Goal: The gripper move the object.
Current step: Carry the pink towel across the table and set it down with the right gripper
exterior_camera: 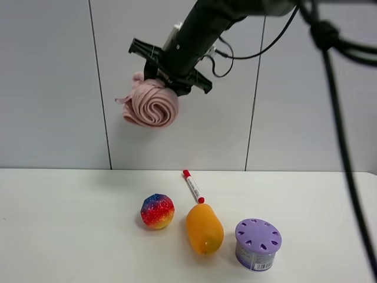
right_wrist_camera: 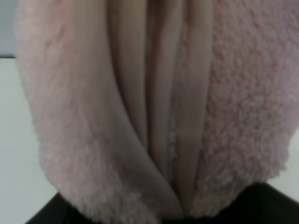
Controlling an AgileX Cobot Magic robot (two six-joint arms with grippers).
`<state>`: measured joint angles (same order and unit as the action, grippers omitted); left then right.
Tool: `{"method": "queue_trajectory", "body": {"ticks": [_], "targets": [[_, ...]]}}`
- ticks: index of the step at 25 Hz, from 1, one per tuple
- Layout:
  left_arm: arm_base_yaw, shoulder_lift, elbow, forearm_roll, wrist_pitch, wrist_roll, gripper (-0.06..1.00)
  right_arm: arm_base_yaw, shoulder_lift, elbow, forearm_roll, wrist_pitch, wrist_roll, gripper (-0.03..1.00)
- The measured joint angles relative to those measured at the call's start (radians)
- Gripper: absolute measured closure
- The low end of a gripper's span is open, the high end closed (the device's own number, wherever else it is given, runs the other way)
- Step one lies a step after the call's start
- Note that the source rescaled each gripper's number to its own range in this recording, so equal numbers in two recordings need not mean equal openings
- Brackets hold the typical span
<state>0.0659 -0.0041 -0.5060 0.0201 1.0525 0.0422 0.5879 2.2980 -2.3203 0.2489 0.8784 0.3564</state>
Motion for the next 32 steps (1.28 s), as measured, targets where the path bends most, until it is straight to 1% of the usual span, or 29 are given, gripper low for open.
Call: {"method": "queue_trajectory", "body": {"ticks": [3, 7, 11, 14, 18, 24, 32], "targets": [[0.000, 0.000, 0.000, 0.000, 0.000, 0.000, -0.06, 0.000, 0.116, -0.072, -0.015, 0.000, 0.035, 0.97], [0.000, 0.000, 0.000, 0.000, 0.000, 0.000, -0.06, 0.008, 0.219, -0.096, -0.023, -0.012, 0.043, 0.97], [0.000, 0.000, 0.000, 0.000, 0.000, 0.000, -0.06, 0.011, 0.270, -0.096, -0.023, -0.065, 0.027, 0.97], [0.000, 0.000, 0.000, 0.000, 0.000, 0.000, -0.06, 0.011, 0.295, -0.099, -0.027, -0.123, 0.023, 0.97], [0.000, 0.000, 0.000, 0.000, 0.000, 0.000, -0.06, 0.011, 0.326, -0.100, -0.029, -0.161, 0.001, 0.97], [0.000, 0.000, 0.000, 0.000, 0.000, 0.000, -0.06, 0.011, 0.350, -0.100, -0.044, -0.162, -0.083, 0.97], [0.000, 0.000, 0.000, 0.000, 0.000, 0.000, -0.06, 0.011, 0.374, -0.100, -0.046, -0.163, -0.089, 0.97]]}}
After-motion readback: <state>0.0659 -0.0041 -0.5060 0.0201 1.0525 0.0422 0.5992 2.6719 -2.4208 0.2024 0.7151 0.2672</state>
